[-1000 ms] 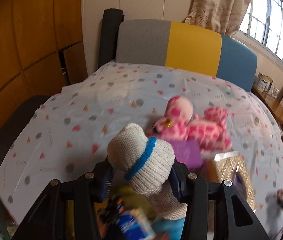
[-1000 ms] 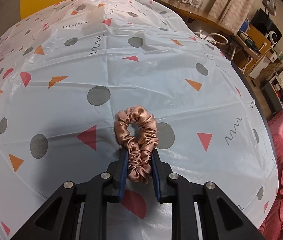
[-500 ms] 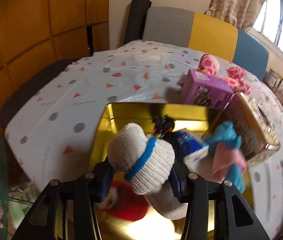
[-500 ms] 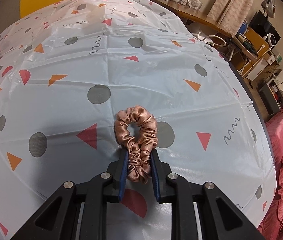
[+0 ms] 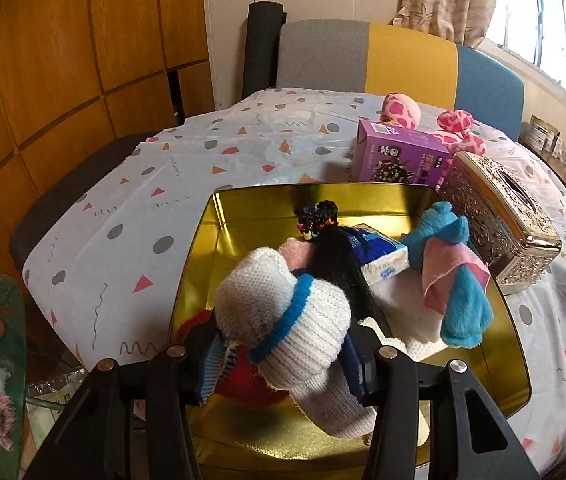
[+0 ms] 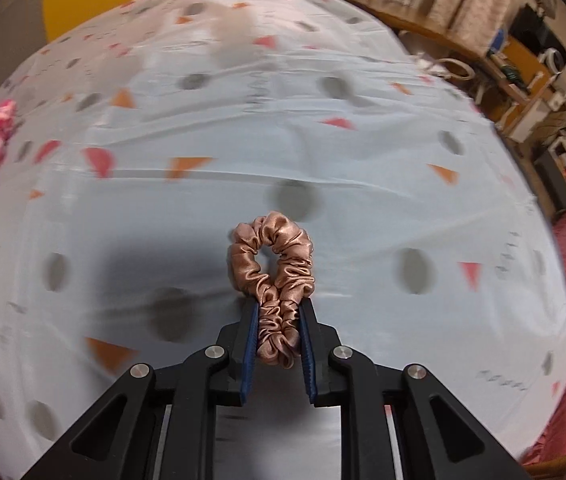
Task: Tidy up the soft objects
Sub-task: 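Lower the white glove into the tray and open the left tool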
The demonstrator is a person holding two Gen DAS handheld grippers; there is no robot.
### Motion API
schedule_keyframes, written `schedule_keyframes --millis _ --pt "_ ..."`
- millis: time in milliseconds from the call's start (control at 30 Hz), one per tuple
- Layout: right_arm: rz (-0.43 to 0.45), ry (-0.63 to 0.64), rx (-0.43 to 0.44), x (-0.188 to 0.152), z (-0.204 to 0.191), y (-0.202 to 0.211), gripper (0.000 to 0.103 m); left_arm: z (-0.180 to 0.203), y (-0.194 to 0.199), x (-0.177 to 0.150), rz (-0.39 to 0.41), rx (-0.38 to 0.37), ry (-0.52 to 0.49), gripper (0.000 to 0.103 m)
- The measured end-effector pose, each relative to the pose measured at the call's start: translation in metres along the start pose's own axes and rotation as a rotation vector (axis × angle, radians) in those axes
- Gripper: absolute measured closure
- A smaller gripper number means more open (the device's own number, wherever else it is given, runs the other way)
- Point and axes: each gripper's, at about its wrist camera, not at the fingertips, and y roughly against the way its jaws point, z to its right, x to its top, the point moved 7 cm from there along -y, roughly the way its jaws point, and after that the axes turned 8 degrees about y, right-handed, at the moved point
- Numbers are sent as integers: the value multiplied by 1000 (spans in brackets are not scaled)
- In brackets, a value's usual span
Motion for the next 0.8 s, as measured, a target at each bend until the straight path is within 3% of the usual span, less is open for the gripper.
schedule_keyframes --millis 200,500,800 --pt "51 26 93 46 -69 22 85 -1 -1 -6 -9 -13 8 52" --pt "215 172 204 118 -184 102 85 -5 -2 -12 -22 -31 29 51" --pt "311 314 326 121 -284 158 85 -10 -5 -19 -37 -34 38 51"
